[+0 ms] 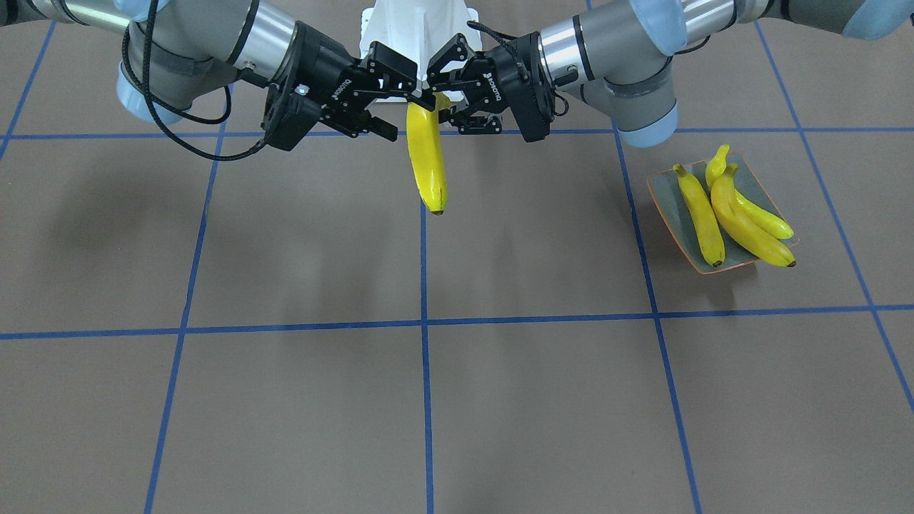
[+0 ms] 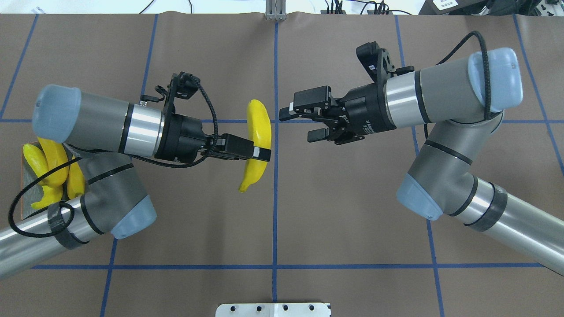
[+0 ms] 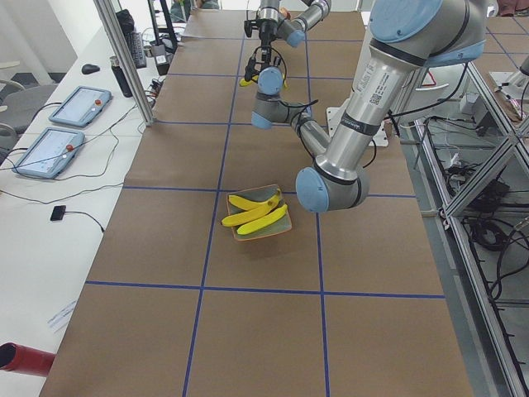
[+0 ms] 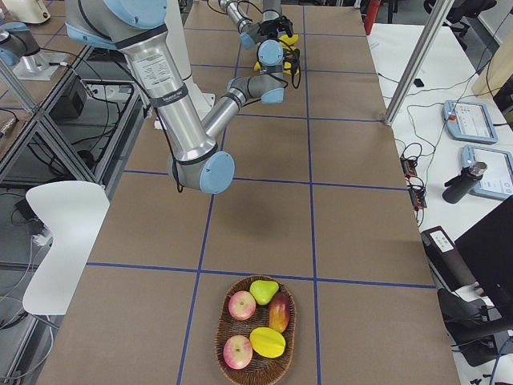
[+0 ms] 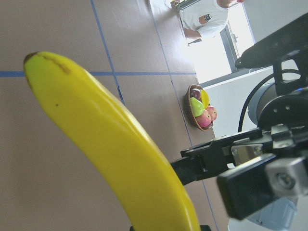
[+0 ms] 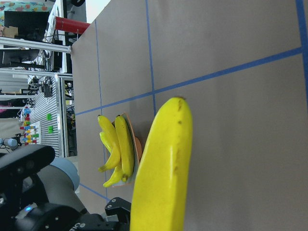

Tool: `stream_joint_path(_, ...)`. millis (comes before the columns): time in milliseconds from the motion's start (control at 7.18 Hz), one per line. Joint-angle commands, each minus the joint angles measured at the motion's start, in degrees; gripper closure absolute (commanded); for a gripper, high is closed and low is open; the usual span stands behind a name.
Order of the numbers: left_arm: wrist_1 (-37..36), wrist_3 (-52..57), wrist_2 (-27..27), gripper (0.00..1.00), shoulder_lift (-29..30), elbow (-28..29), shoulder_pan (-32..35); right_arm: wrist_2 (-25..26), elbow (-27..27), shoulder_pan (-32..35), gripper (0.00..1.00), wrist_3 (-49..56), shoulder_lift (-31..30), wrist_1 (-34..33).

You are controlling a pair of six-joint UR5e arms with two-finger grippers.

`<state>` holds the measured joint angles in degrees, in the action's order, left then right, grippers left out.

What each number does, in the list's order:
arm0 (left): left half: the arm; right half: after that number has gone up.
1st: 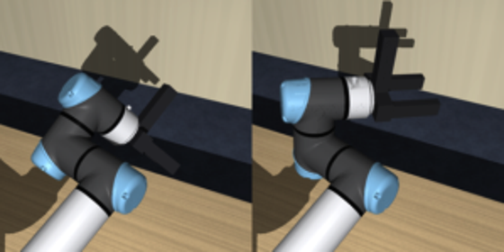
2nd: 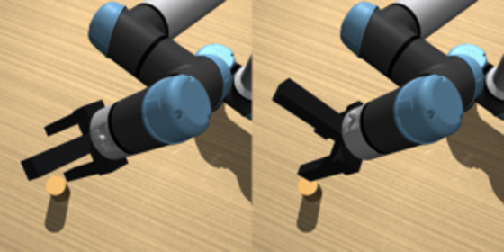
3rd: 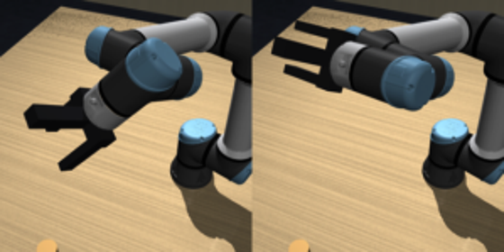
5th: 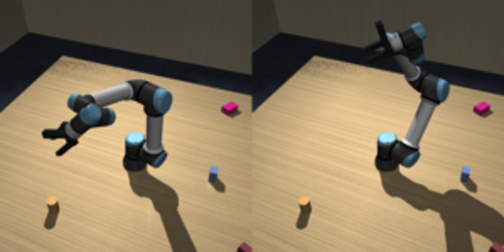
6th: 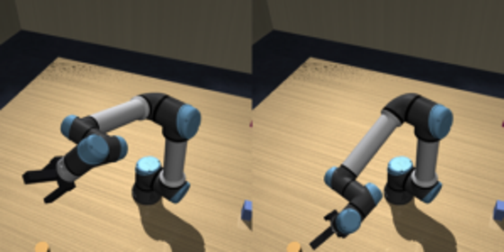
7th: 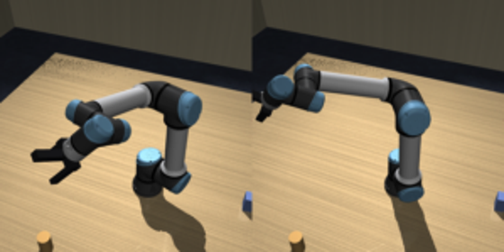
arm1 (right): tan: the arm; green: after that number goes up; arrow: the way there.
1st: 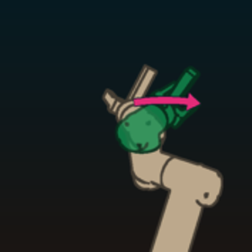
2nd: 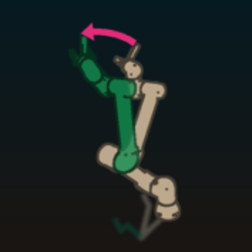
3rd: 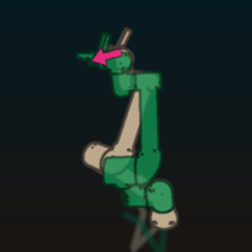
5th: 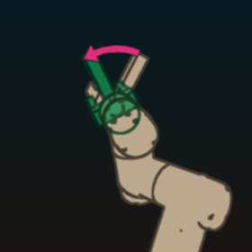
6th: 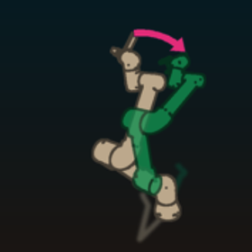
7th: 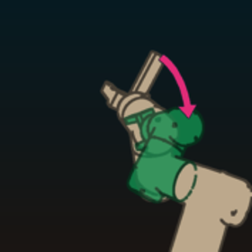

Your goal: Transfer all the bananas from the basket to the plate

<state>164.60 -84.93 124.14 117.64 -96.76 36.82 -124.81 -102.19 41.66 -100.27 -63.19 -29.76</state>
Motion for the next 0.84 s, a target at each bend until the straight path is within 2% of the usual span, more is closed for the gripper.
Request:
stream_joint_path(0, -0.68, -1.20, 1.10, 1.00, -12.72, -3.95, 4.03, 0.35, 0.06, 3.94, 0.00, 0.69, -4.81, 0.58)
stream_joint_path(139, -0.77, -1.20, 1.63, 1.00, -17.05, -3.97, 7.35, 2.01, 0.06, 4.91, 0.00, 0.87, -6.83, 0.58)
stream_joint_path(278, -4.16, -0.50, 3.55, 1.00, -18.31, -3.71, 11.74, 4.02, 0.32, 4.92, 0.00, 1.30, -8.07, 0.58)
stream_joint_path(418, -9.68, 1.59, 7.92, 1.00, -18.76, -4.31, 15.87, 5.61, 0.50, 4.75, 0.00, 1.48, -8.78, 0.58)
stream_joint_path(696, -18.47, 15.43, 9.19, 1.00, -22.52, -5.02, 20.20, 7.20, 0.59, 4.83, 0.00, 1.48, -9.05, 0.50)
